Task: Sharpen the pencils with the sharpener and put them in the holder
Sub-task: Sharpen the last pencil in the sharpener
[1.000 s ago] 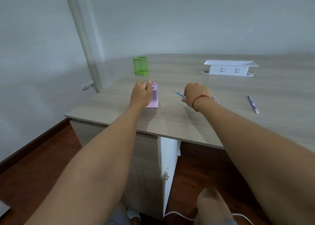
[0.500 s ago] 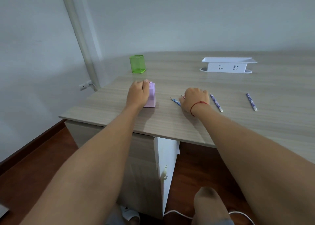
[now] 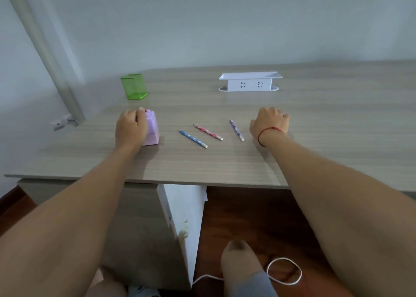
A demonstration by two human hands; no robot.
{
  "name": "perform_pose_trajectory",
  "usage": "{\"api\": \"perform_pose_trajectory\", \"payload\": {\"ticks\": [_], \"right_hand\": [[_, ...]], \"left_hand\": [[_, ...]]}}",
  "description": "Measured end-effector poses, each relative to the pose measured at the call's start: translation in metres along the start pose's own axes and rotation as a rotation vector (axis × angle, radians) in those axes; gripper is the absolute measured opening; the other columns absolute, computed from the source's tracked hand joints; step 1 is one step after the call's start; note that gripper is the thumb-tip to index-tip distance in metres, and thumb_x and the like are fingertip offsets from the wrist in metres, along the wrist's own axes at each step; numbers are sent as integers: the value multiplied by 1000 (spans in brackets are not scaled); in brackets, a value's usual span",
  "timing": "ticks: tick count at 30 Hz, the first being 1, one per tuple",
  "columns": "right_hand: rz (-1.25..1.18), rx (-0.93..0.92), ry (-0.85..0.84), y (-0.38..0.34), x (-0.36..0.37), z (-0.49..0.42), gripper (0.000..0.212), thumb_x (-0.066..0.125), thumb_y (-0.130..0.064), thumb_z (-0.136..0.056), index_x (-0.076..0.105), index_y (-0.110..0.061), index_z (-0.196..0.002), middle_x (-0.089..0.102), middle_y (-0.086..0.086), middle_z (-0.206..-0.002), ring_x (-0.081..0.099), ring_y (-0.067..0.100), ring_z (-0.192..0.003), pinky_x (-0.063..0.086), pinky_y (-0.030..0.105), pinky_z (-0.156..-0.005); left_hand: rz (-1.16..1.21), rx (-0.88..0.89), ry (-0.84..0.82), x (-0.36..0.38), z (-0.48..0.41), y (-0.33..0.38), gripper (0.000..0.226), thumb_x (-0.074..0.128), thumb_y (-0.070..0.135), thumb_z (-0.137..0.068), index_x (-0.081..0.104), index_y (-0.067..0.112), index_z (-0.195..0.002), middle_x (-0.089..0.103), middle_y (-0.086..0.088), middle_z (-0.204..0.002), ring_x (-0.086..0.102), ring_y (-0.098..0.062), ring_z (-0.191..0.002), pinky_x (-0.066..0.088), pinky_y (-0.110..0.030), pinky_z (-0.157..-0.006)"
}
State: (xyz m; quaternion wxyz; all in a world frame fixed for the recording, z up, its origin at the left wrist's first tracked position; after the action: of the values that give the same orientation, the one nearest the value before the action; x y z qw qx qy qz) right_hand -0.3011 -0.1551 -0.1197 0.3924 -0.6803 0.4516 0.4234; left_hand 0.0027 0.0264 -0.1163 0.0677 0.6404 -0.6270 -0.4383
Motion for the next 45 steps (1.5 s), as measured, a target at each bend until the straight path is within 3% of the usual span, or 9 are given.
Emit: {"api": "perform_pose_trajectory", "payload": {"ticks": [7, 13, 17, 24, 31, 45], "right_hand": [[-99, 137, -72, 33, 15, 2, 39, 46, -14, -94, 51, -7, -132, 52, 15, -134, 51, 32, -125, 44, 39, -99], [-131, 64, -49, 27, 8, -1, 24, 47, -4, -97, 60, -1, -117, 60, 19, -123, 58, 38, -116, 49, 40, -87], [-128, 78, -30, 20, 11, 1, 31, 42, 5, -93, 59, -1, -118, 58, 19, -124, 52, 35, -121, 48, 38, -90], [-191, -137, 50, -44, -11, -1, 28, 48, -5, -94, 55, -5, -121, 52, 16, -127, 50, 32, -120, 42, 36, -98], [-371, -335, -137, -128, 0, 20, 29, 42, -13, -92, 59, -12, -116, 62, 10, -120, 55, 31, -115, 39, 35, -96], [-536, -358, -159, -164, 8, 34, 28, 44, -27, -91, 64, -11, -103, 67, 9, -114, 59, 29, -109, 45, 35, -94]], "left_hand": [[-41, -37, 24, 4, -4, -4, 41, 36, 25, -97, 68, 0, -99, 64, -28, -106, 57, -38, -103, 44, -40, -86], [-28, -74, 31, 2, -2, -4, 40, 36, 28, -97, 68, 6, -105, 64, -23, -112, 57, -36, -107, 44, -38, -90], [-34, -89, 20, 3, -1, -3, 42, 35, 29, -97, 69, 5, -103, 63, -23, -108, 57, -37, -103, 45, -39, -87], [4, -86, 2, 1, 1, 0, 39, 37, 25, -97, 69, 3, -101, 64, -23, -109, 56, -36, -104, 44, -37, -87], [69, -88, -66, -1, 0, 0, 36, 40, 21, -97, 68, -1, -95, 66, -20, -107, 58, -32, -102, 44, -34, -83], [104, -67, -108, 3, -2, -5, 33, 40, 20, -97, 69, 5, -98, 65, -18, -107, 55, -30, -103, 39, -28, -81]]}}
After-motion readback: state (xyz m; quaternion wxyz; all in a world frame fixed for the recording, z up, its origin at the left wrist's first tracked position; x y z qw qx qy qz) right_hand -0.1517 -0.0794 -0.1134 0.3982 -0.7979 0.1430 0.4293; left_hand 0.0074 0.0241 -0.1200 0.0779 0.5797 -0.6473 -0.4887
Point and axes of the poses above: each hand's wrist, its own z-axis away from the middle knuckle, its own x-axis out of the palm, y = z × x, the point moved 7 cm from there along -z, towards the middle knuckle
